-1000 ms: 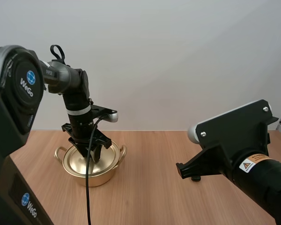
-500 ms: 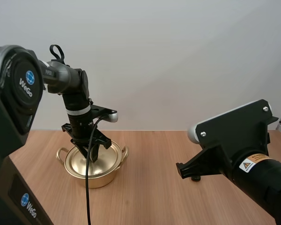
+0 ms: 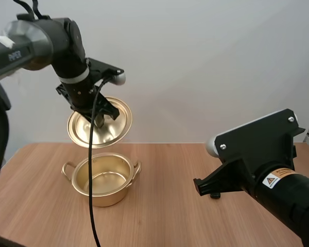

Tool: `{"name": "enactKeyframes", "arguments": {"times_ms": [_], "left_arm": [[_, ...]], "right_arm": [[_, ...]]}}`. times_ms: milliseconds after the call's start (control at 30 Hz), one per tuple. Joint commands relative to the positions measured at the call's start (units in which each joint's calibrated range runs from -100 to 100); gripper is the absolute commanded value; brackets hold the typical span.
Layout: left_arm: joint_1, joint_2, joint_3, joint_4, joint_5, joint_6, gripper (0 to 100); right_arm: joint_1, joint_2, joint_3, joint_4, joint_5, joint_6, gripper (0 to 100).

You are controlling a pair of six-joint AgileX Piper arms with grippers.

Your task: Open the pot, put the car inside, and close it

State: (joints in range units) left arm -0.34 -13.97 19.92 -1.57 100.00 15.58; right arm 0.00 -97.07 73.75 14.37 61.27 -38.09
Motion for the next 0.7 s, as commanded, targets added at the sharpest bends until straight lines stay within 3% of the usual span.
{"name": "enactKeyframes", "arguments": {"times_ms": [0, 100, 133, 233, 433, 667], "left_arm": [[0.0, -11.54, -4.04, -1.24, -9.78, -4.29, 0], [0.0, -15.94, -4.14, -3.29, -17.24, -5.32, 0], [0.0, -22.2, -4.14, -7.23, -25.58, -5.42, 0], [0.0, -34.45, -4.14, -13.13, -41.99, -2.98, 0], [0.0, -42.02, -4.3, -12.98, -46.34, -2.3, 0], [0.0, -44.5, -4.3, -11.11, -49.62, -4.27, 0]], "right_arm": [[-0.81, 2.69, -0.03, -1.88, -0.34, 0.5, 0], [-1.3, 5.34, -0.03, -3.05, -0.54, 1.73, 0], [-1.53, 7.22, -0.03, -3.61, -0.73, 2.38, 0], [-3.41, 31.58, -3.44, -3.06, 0.93, 2.39, 0], [-3.41, 56.08, -18.38, -2.13, 15.52, 2.29, 0], [-3.41, 70.12, -27.08, -4.46, 25.47, 1.61, 0]]}}
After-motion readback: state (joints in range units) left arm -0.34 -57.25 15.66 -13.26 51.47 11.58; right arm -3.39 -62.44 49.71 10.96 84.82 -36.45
